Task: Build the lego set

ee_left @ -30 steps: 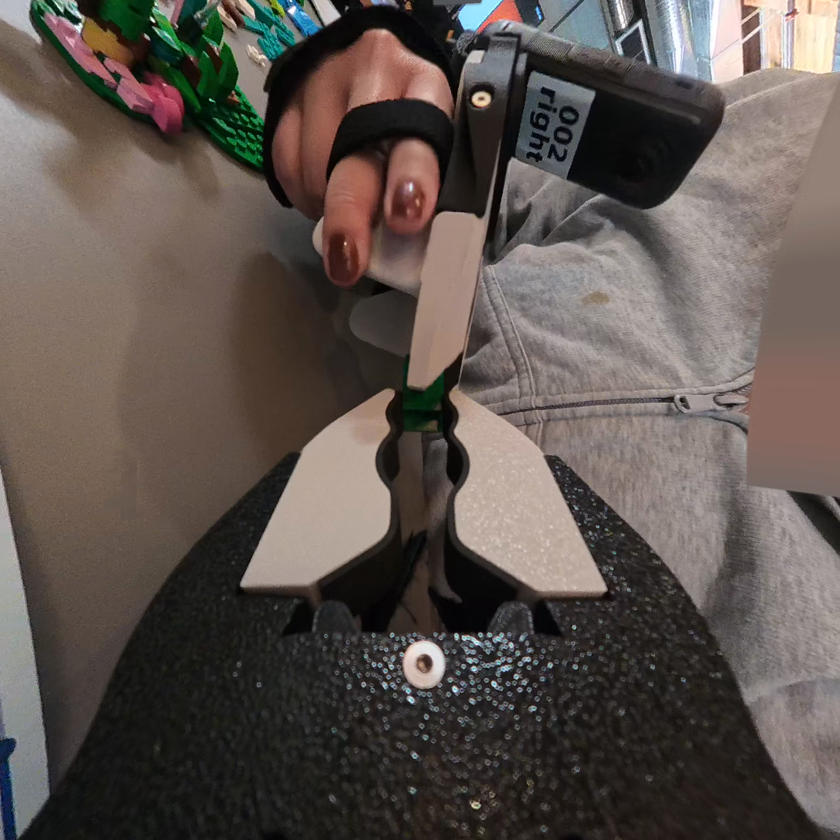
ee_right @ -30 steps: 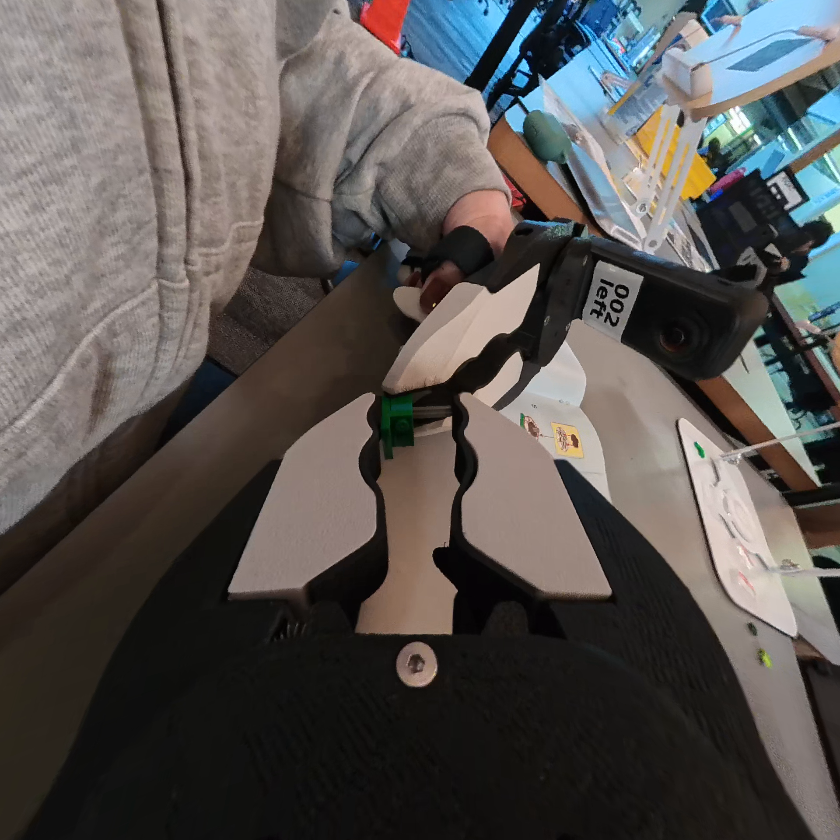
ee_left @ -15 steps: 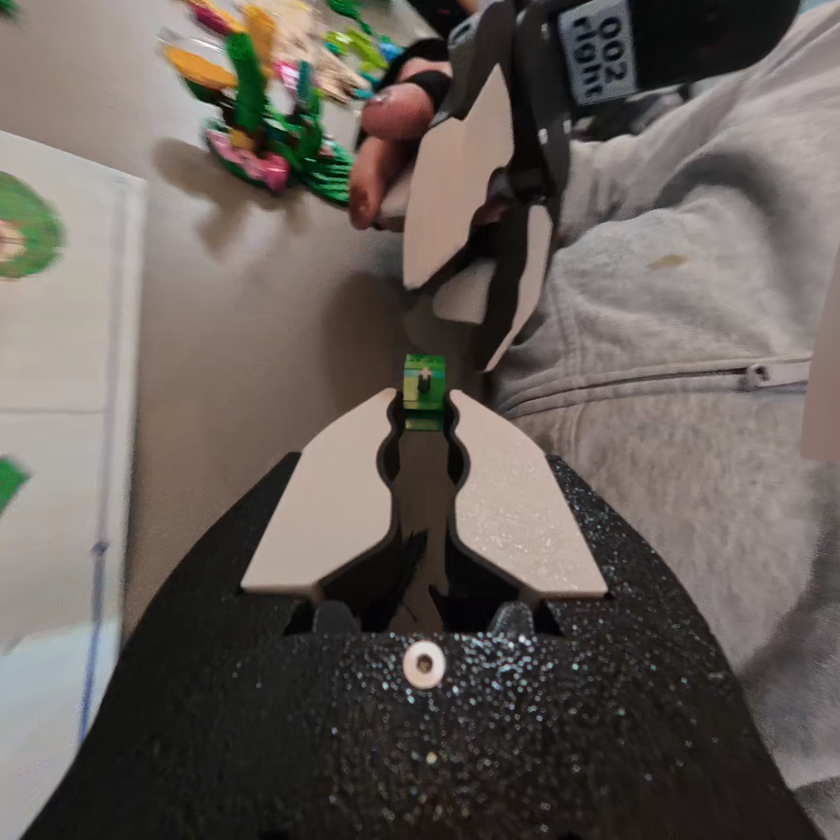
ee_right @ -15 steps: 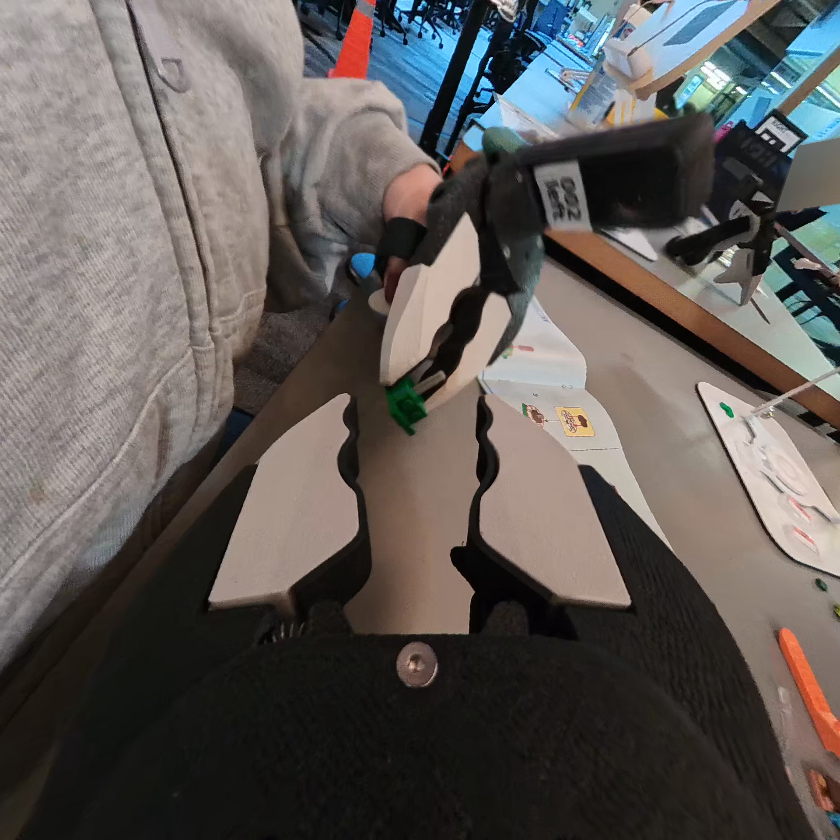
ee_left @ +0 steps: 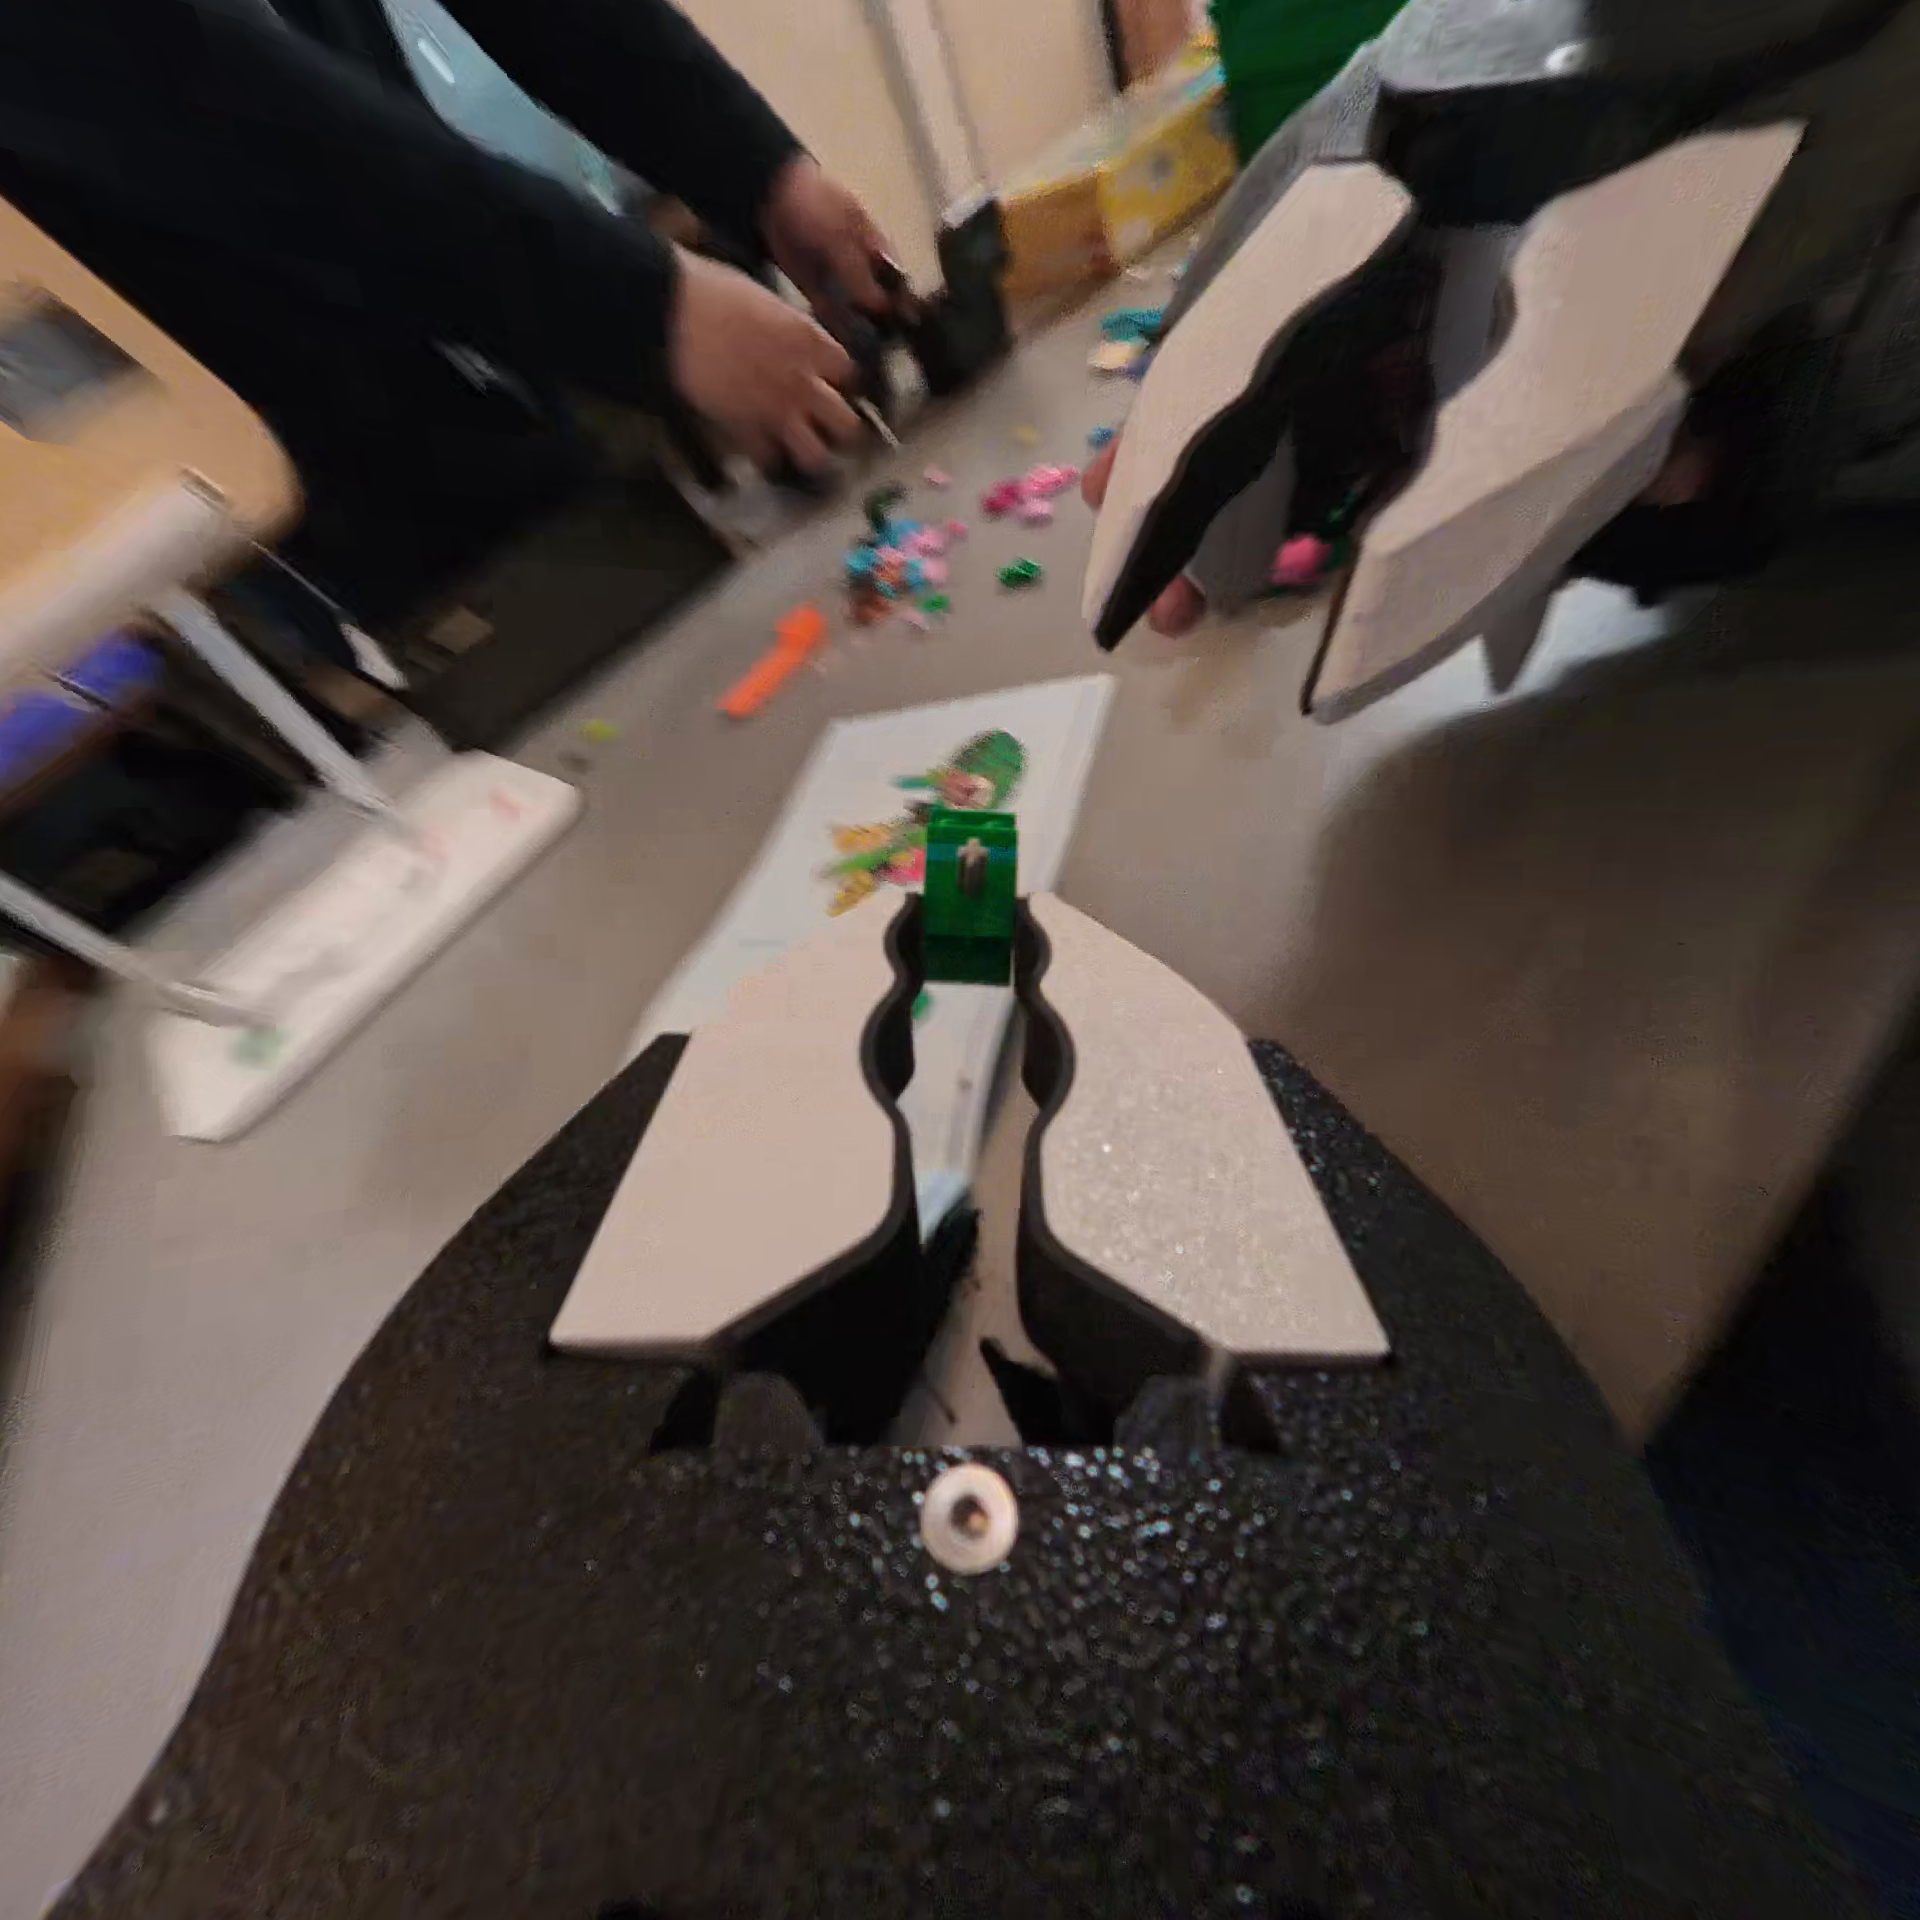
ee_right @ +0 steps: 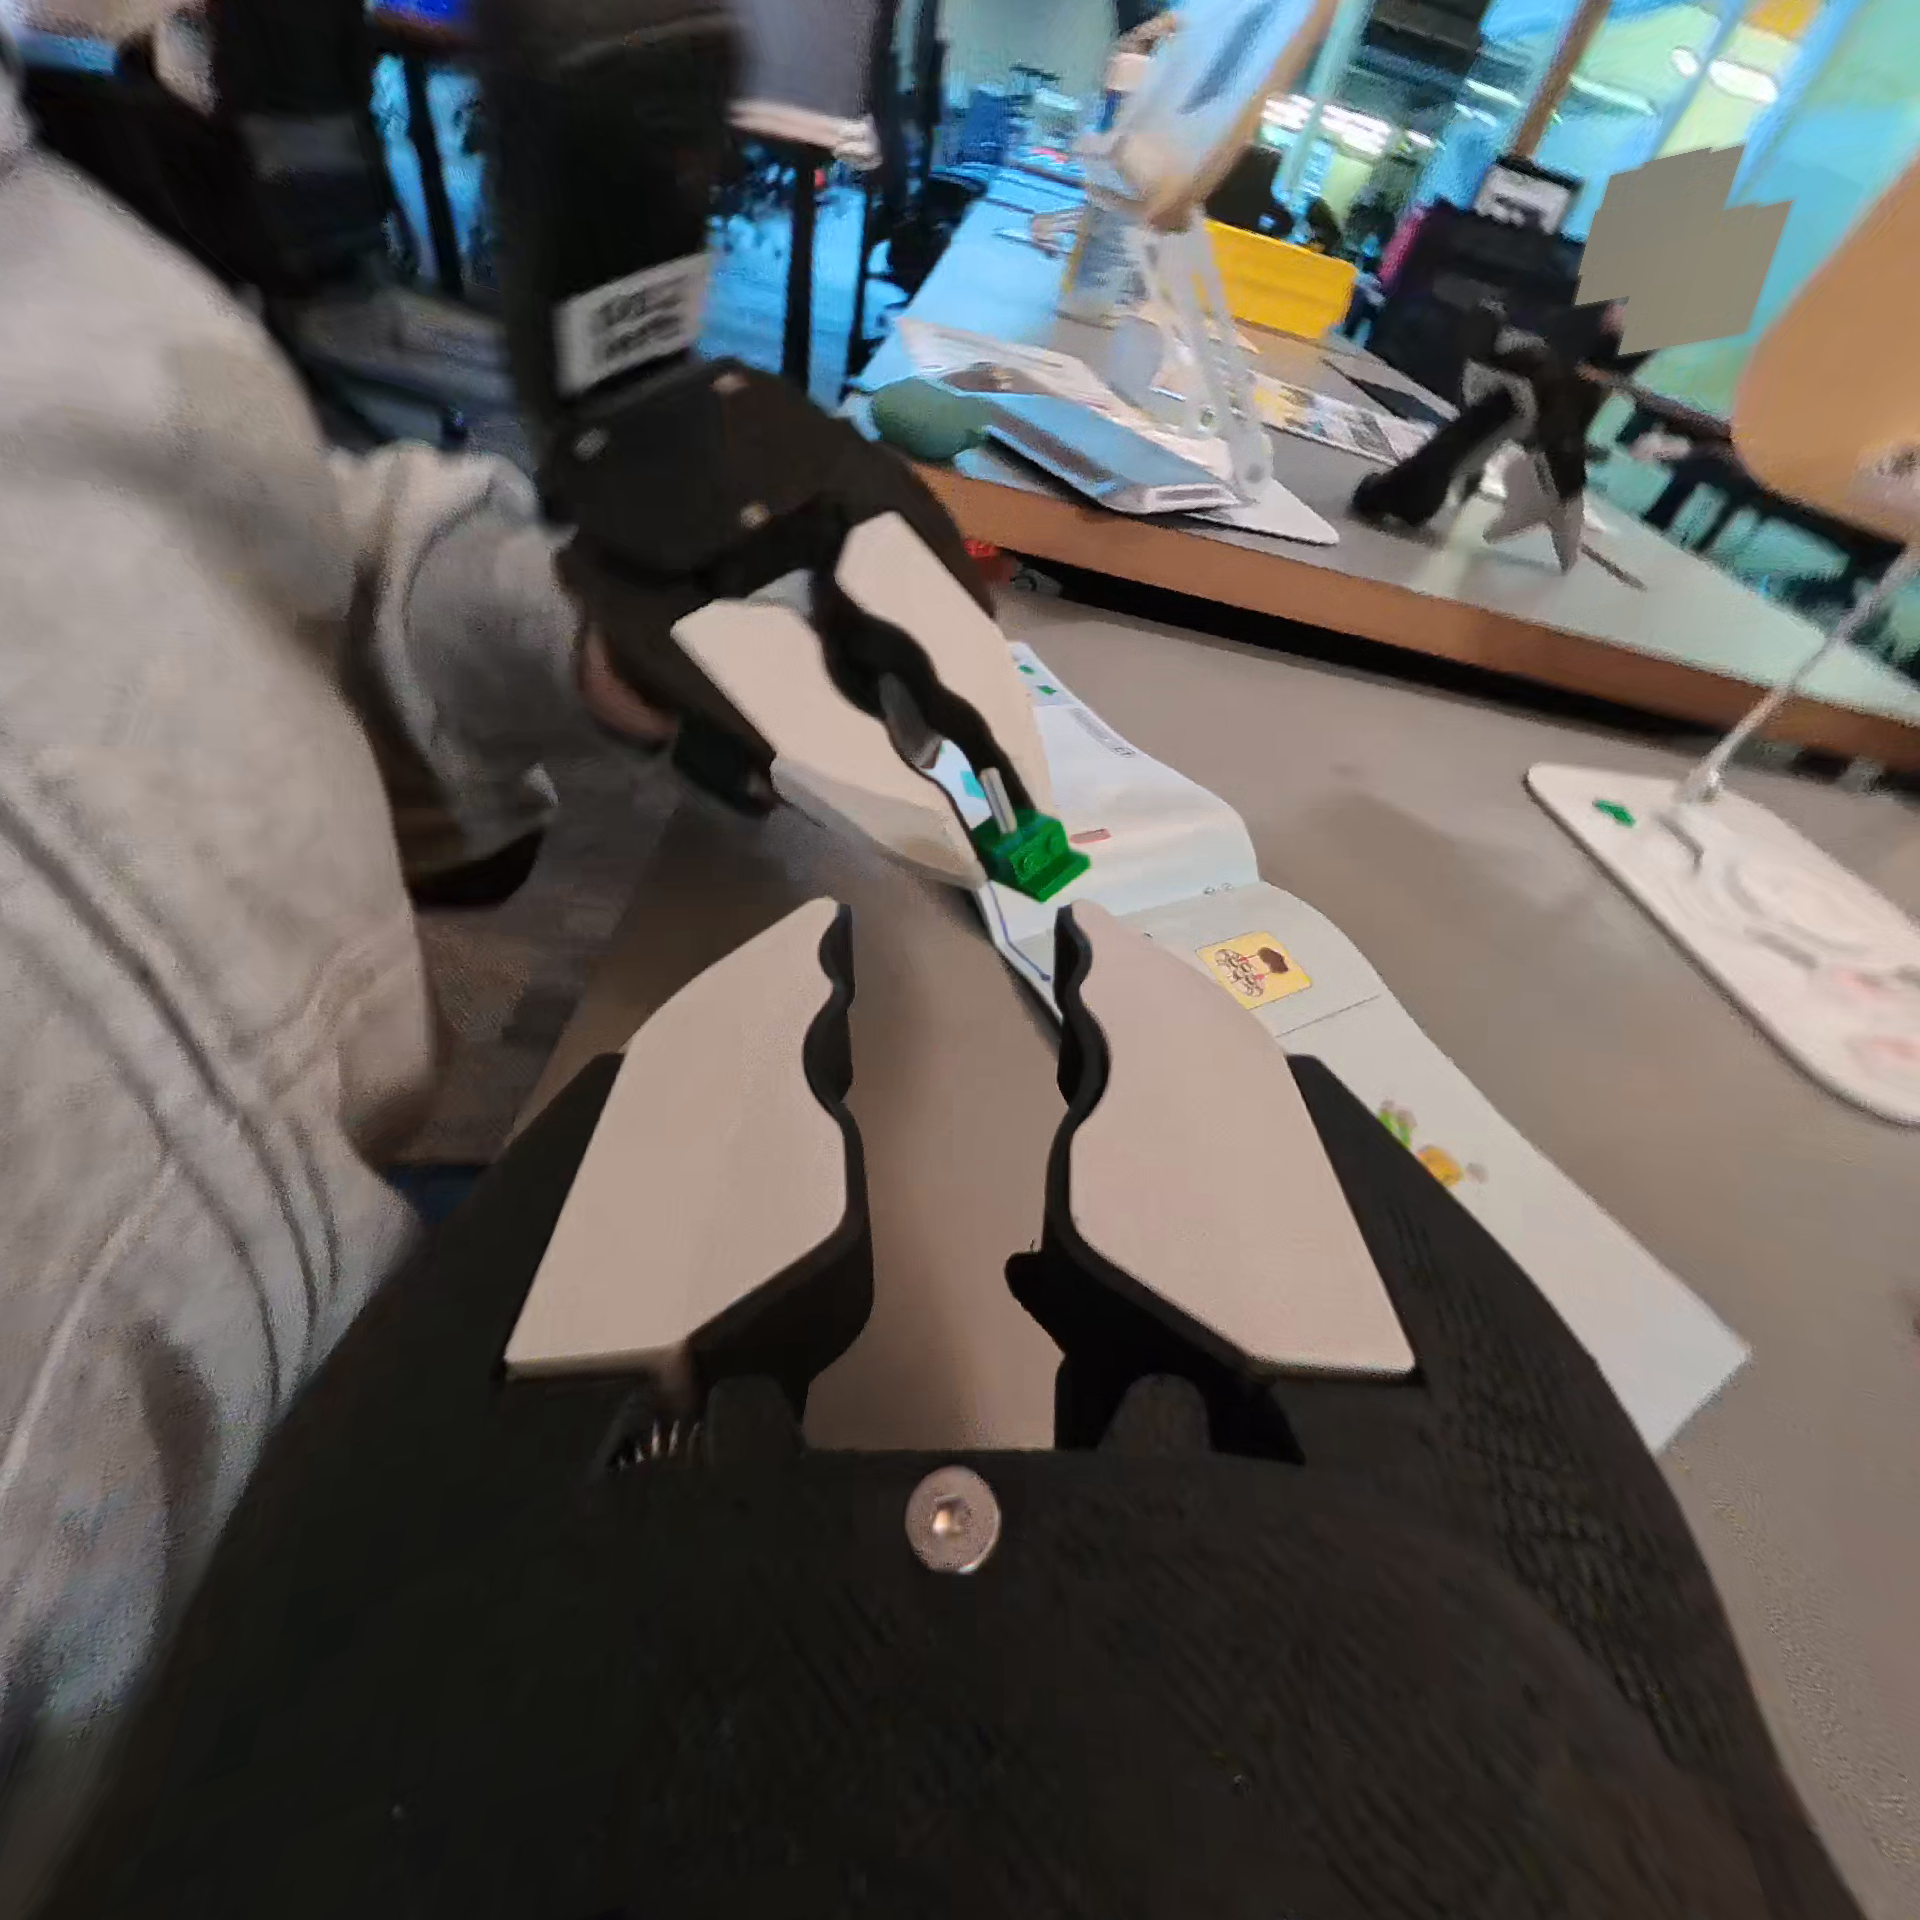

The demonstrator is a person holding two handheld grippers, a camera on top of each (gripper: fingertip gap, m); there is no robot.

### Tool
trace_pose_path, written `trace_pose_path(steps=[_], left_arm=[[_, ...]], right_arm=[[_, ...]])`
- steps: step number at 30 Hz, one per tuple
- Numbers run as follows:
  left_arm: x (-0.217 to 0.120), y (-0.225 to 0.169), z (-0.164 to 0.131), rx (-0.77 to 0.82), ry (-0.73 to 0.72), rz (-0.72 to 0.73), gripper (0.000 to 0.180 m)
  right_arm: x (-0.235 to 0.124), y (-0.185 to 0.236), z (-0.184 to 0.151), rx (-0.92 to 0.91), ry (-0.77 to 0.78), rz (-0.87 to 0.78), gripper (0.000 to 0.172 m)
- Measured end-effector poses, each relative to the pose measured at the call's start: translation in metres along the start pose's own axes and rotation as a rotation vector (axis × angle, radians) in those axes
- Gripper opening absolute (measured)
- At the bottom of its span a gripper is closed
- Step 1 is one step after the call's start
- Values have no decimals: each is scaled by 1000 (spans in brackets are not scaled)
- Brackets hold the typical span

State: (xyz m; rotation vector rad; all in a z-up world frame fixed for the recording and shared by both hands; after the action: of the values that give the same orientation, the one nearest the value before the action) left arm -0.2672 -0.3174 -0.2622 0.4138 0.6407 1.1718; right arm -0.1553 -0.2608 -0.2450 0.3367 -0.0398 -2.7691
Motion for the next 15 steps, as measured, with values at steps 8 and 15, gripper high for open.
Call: trace_pose_path(steps=[8, 15], left_arm=[[-7, 10, 32, 636, -77, 426, 16], [-6, 25, 61, 1014, -189, 603, 16]], right_arm=[[16, -13, 25, 309, -107, -84, 47], [13, -2, 58, 115, -253, -119, 50]])
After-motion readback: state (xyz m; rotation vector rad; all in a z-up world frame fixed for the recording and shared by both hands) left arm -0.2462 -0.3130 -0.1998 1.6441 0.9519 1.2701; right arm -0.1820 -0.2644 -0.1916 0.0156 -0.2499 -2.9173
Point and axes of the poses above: each gripper's, where its closed fingertips meet, x out along the fingers, z out of its top, y = z × x across the jaws, the point moved 5 cm from there along -x, back along the fingers, and after that the axes turned 15 degrees about x, right-handed, at the moved point
